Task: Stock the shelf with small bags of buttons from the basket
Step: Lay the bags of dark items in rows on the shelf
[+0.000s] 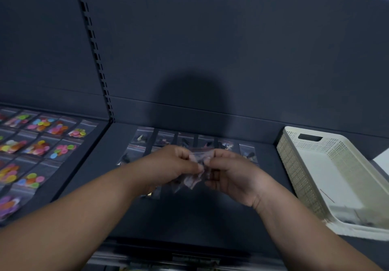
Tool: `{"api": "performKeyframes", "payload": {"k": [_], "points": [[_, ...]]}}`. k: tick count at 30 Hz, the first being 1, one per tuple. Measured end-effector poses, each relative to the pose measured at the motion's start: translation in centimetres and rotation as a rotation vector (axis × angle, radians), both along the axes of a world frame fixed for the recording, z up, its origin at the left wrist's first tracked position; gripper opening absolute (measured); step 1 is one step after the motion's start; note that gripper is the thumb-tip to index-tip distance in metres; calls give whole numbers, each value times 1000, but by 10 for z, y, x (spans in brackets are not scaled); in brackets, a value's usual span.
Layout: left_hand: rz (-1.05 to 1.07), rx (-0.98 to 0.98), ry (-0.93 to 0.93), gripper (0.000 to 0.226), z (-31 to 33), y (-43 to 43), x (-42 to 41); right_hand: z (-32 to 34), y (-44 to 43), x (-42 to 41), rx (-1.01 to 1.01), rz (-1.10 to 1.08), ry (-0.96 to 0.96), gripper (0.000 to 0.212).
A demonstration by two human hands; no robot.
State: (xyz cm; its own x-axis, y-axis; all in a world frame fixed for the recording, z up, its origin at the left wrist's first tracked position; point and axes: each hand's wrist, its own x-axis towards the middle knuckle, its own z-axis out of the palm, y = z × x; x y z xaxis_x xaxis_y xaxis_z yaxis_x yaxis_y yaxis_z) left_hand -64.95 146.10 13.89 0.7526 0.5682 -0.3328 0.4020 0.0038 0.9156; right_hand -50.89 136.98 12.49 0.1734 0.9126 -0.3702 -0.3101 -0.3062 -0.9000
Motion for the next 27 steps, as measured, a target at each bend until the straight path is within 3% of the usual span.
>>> {"api": "performKeyframes", "payload": {"k": [2, 8, 13, 19, 27], "points": [[8, 28, -1, 8, -1, -2, 2, 0, 0, -3, 18, -1, 2, 8], [58, 28, 19, 22, 0, -4, 3, -6, -3, -1, 108, -29, 9, 37], [84, -5, 14, 20, 1, -5, 1, -8, -7, 3, 36, -46, -329, 17], [89, -26, 5, 17, 4, -3, -2, -12, -10, 0, 30, 36, -191, 27], [54, -3, 46, 17, 1, 2, -9, -6, -11, 1, 2, 103, -302, 23]]}}
